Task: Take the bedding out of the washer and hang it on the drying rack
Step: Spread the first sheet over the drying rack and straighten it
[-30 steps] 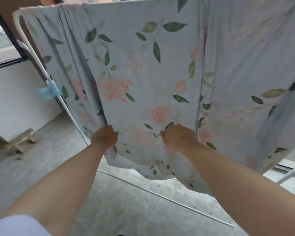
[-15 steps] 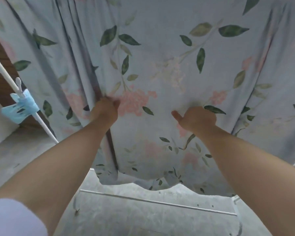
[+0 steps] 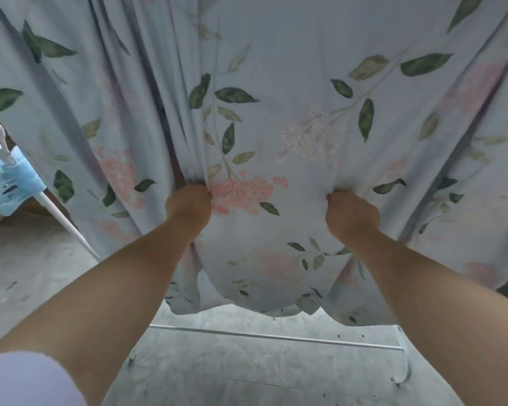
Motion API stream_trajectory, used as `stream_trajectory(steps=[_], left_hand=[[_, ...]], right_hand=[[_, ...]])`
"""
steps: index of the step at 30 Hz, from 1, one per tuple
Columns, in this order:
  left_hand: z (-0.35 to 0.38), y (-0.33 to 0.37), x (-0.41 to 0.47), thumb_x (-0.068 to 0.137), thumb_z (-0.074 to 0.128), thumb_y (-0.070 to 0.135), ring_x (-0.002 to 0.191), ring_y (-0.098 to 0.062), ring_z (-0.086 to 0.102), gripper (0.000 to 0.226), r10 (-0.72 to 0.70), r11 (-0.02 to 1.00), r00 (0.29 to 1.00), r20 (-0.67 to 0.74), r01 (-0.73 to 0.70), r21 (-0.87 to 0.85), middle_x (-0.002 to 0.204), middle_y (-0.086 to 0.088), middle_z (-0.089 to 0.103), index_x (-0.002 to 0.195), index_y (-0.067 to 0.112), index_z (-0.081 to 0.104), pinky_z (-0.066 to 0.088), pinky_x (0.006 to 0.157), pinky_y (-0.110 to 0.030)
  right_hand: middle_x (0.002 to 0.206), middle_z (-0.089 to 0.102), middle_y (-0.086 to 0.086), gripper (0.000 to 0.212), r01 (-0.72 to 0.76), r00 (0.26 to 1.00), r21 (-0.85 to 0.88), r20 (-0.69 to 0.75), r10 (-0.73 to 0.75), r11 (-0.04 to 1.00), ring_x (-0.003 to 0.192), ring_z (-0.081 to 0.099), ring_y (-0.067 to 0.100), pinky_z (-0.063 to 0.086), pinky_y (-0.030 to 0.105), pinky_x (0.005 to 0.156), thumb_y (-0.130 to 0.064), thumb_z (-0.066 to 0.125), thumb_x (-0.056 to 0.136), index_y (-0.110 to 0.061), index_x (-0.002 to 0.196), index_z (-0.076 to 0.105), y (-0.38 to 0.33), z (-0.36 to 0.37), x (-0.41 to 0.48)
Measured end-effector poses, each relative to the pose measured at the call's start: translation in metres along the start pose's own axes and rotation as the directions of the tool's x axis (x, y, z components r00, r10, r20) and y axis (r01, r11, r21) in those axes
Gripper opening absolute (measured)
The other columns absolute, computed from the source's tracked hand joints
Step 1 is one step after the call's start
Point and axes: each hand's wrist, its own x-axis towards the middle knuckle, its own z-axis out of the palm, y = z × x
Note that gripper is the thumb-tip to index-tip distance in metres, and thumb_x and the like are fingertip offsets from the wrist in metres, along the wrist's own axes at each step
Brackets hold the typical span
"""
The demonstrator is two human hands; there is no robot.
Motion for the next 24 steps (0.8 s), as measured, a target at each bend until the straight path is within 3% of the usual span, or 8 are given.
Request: stream_trajectory(steps=[5, 8, 11, 15, 18, 21, 24], left_hand=[[0.051, 0.009, 0.001, 0.106, 0.042, 0.027, 0.111, -0.032, 0.065, 0.031, -0.019, 0.998, 0.995, 0.101, 0.024, -0.052, 0.119, -0.008, 0.068, 0.116, 0.014, 0.068, 0.051, 0.085, -0.038], [0.078, 0.013, -0.005, 0.106, 0.040, 0.025, 0.114, -0.029, 0.064, 0.032, 0.016, 1.000, 0.989, 0.148, -0.016, -0.005, 0.124, -0.007, 0.065, 0.121, 0.014, 0.066, 0.051, 0.092, -0.040], [0.103, 0.016, -0.016, 0.107, 0.038, 0.029, 0.117, -0.029, 0.062, 0.035, 0.018, 1.000, 0.971, 0.239, -0.014, -0.018, 0.130, -0.007, 0.060, 0.128, 0.015, 0.063, 0.051, 0.092, -0.040], [0.116, 0.009, -0.027, 0.107, 0.039, 0.034, 0.115, -0.029, 0.063, 0.034, 0.035, 0.999, 0.936, 0.351, -0.018, -0.050, 0.127, -0.005, 0.061, 0.128, 0.018, 0.060, 0.050, 0.089, -0.041], [0.106, -0.013, -0.031, 0.103, 0.048, 0.041, 0.113, -0.027, 0.064, 0.035, 0.110, 0.992, 0.920, 0.375, -0.076, -0.104, 0.123, -0.003, 0.065, 0.128, 0.018, 0.053, 0.052, 0.087, -0.039], [0.082, -0.043, -0.036, 0.102, 0.045, 0.047, 0.109, -0.028, 0.065, 0.040, 0.116, 0.993, 0.928, 0.354, -0.100, -0.066, 0.120, -0.005, 0.065, 0.127, 0.016, 0.050, 0.053, 0.085, -0.039], [0.056, -0.079, -0.045, 0.101, 0.046, 0.046, 0.099, -0.028, 0.066, 0.032, 0.088, 0.996, 0.965, 0.249, -0.077, -0.054, 0.112, -0.005, 0.068, 0.115, 0.019, 0.058, 0.056, 0.085, -0.039]], right_hand=[[0.104, 0.071, 0.005, 0.033, -0.045, 0.998, -0.016, 0.042, 0.046, 0.999, 0.095, 0.069, 0.029, 0.041, 0.031, 0.069, -0.019, 0.030, 0.107, -0.018, 0.106, 0.063, 0.009, 0.040, -0.008], [0.106, 0.071, 0.006, 0.033, -0.072, 0.995, -0.045, 0.072, 0.075, 0.996, 0.100, 0.069, 0.030, 0.047, 0.034, 0.075, -0.021, 0.030, 0.108, -0.017, 0.107, 0.062, 0.015, 0.058, -0.016], [0.109, 0.072, 0.004, 0.031, -0.109, 0.983, -0.084, 0.142, 0.120, 0.990, 0.105, 0.068, 0.031, 0.050, 0.038, 0.086, -0.019, 0.033, 0.105, -0.020, 0.108, 0.063, 0.018, 0.077, -0.019], [0.118, 0.070, -0.002, 0.031, -0.127, 0.963, -0.143, 0.219, 0.156, 0.982, 0.115, 0.064, 0.027, 0.050, 0.037, 0.089, -0.018, 0.036, 0.101, -0.022, 0.117, 0.063, 0.015, 0.076, -0.026], [0.119, 0.068, -0.002, 0.030, 0.004, 0.945, -0.230, 0.319, 0.071, 0.973, 0.114, 0.065, 0.025, 0.049, 0.037, 0.085, -0.017, 0.044, 0.097, -0.022, 0.119, 0.065, -0.009, 0.055, -0.030], [0.112, 0.067, 0.002, 0.029, 0.143, 0.908, -0.099, 0.408, -0.090, 0.985, 0.106, 0.065, 0.026, 0.049, 0.039, 0.087, -0.027, 0.043, 0.099, -0.018, 0.114, 0.066, -0.055, 0.032, -0.037], [0.115, 0.067, 0.005, 0.044, 0.280, 0.886, 0.012, 0.381, -0.263, 0.960, 0.107, 0.065, 0.029, 0.049, 0.040, 0.089, -0.047, 0.036, 0.104, -0.016, 0.117, 0.065, -0.116, 0.004, -0.059]])
